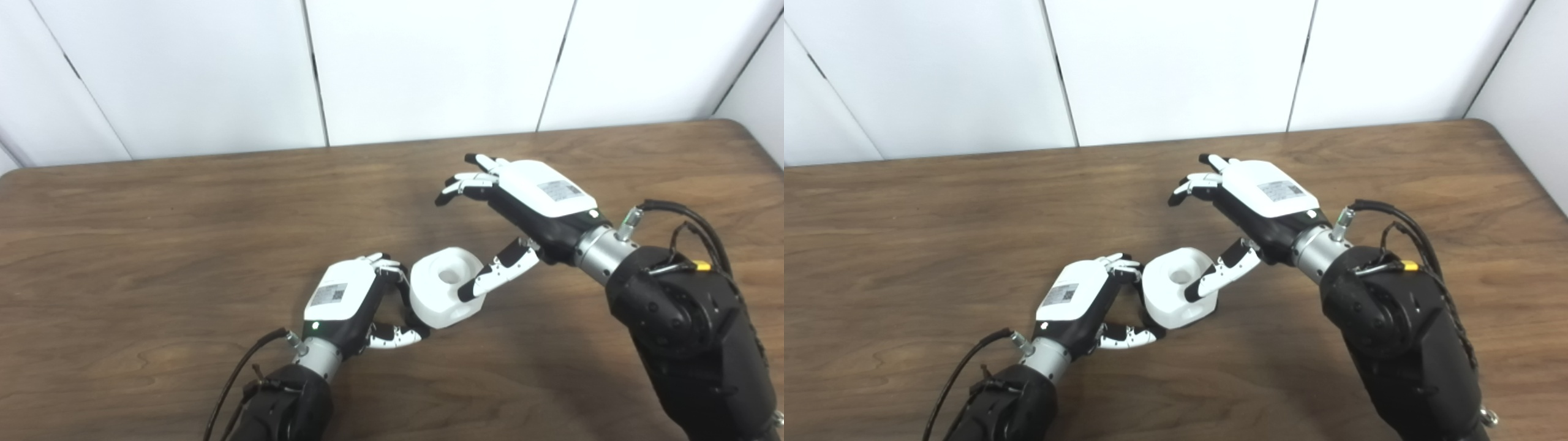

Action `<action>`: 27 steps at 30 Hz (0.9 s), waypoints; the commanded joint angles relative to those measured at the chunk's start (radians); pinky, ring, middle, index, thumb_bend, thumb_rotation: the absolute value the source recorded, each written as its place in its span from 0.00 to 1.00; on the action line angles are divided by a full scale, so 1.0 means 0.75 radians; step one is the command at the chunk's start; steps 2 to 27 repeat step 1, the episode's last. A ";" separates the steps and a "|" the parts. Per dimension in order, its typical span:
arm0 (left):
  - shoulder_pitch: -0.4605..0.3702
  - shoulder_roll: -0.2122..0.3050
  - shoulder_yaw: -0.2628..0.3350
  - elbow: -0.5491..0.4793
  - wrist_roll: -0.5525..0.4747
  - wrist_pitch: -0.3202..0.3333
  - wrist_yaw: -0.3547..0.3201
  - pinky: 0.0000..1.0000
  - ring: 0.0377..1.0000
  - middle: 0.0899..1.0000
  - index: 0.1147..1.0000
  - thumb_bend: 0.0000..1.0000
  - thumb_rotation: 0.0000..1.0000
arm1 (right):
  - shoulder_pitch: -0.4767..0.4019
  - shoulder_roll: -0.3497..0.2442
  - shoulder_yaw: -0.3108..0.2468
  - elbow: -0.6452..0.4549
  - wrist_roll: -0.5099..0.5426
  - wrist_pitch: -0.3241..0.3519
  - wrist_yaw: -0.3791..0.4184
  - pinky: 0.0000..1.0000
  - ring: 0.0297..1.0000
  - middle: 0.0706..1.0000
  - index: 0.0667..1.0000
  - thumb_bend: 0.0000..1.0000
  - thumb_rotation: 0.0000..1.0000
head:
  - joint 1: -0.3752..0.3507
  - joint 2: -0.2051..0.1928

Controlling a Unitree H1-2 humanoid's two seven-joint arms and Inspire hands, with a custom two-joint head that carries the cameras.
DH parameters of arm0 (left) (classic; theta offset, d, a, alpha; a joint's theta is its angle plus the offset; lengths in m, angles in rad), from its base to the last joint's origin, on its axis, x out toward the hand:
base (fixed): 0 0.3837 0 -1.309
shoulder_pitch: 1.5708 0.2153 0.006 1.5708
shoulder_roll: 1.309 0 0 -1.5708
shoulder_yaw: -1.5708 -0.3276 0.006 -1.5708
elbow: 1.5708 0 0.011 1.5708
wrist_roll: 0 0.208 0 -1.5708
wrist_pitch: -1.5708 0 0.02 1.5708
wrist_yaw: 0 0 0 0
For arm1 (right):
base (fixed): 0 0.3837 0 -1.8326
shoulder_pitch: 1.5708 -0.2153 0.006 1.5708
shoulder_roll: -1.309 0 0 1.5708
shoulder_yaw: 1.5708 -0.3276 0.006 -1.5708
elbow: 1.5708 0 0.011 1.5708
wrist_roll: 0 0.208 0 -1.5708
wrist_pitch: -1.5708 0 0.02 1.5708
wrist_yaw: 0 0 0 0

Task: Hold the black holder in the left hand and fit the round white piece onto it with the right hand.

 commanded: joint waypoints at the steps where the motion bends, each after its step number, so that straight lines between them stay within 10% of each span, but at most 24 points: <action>1: 0.054 0.008 -0.034 0.061 -0.032 0.060 -0.145 0.88 0.88 0.77 0.42 0.51 0.05 | -0.067 -0.014 -0.025 -0.058 -0.004 0.026 0.018 1.00 1.00 0.88 0.78 1.00 0.41 | -0.002 0.002; 27: 0.054 0.008 -0.034 0.061 -0.032 0.060 -0.145 0.88 0.88 0.77 0.42 0.51 0.05 | -0.067 -0.014 -0.025 -0.058 -0.004 0.026 0.018 1.00 1.00 0.88 0.78 1.00 0.41 | -0.002 0.002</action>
